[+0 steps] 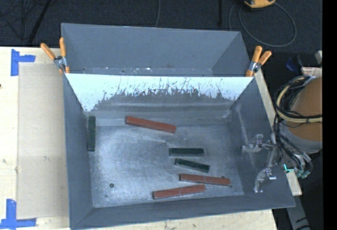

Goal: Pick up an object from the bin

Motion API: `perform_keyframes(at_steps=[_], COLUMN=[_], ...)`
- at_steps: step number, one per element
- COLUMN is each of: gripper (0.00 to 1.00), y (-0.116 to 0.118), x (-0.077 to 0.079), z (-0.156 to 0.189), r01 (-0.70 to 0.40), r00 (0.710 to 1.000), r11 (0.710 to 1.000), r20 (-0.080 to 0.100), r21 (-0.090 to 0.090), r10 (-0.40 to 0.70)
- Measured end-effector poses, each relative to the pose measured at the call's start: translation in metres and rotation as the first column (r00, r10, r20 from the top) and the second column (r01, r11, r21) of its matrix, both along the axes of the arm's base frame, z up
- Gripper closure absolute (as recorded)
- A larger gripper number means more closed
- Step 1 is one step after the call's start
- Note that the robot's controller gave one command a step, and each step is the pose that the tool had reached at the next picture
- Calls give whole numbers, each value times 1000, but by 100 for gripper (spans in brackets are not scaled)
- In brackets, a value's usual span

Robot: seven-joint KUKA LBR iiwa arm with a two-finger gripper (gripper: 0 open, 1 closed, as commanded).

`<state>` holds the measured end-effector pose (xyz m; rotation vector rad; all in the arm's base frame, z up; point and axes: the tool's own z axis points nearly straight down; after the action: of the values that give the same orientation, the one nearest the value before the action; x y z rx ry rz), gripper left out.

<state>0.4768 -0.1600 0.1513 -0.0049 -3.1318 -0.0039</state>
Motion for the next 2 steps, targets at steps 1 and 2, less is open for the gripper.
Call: perform_keyframes(at_steps=[1,2], gripper=[0,0], y=[1,1], x=[2,2], z=[4,3], r01=[-4,-7], r00=[1000,1000], r11=[1000,1000], r20=[8,9], r21=[-2,-2], r10=[4,7])
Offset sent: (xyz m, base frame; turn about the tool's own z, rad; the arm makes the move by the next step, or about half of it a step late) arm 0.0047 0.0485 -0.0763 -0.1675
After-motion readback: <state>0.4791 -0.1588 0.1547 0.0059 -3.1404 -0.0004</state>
